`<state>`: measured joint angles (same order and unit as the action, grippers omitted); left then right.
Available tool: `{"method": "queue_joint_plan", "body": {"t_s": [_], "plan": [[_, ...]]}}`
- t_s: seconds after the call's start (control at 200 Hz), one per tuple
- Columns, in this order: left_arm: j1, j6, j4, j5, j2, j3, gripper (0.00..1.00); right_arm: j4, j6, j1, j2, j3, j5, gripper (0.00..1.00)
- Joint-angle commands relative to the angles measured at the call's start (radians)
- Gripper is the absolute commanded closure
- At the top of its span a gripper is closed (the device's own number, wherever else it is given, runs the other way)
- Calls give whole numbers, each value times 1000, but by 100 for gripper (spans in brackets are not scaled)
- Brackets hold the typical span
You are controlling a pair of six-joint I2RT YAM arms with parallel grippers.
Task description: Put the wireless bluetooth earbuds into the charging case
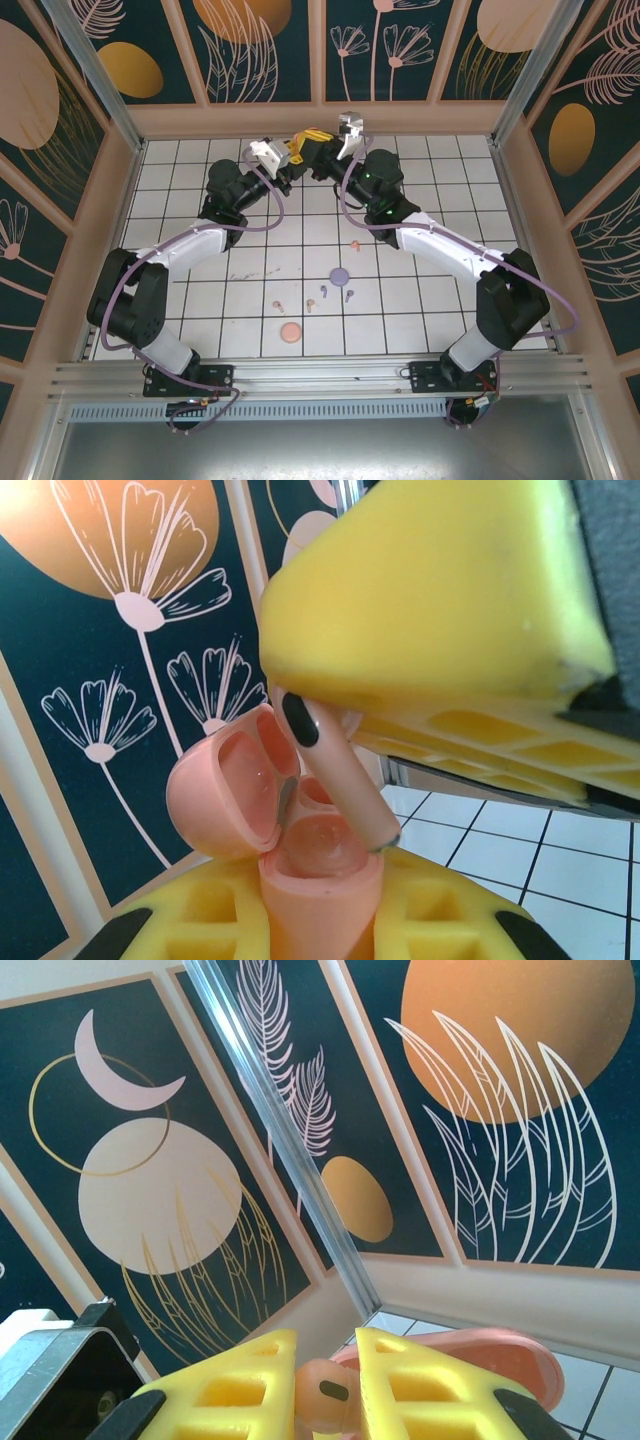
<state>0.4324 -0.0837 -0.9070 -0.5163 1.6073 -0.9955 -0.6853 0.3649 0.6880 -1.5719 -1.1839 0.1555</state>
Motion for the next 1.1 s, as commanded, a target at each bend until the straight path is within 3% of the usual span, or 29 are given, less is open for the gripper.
{"method": "queue_joint_plan", "body": {"t_s": [0.0,1.096], "plan": [[8,-11,-9,-20,-32,-25,100,-65,6,-3,24,-19,1,82],[29,10,-35,-26,-81,-28,100,-68,-12,-19,12,64,-10,85]]}}
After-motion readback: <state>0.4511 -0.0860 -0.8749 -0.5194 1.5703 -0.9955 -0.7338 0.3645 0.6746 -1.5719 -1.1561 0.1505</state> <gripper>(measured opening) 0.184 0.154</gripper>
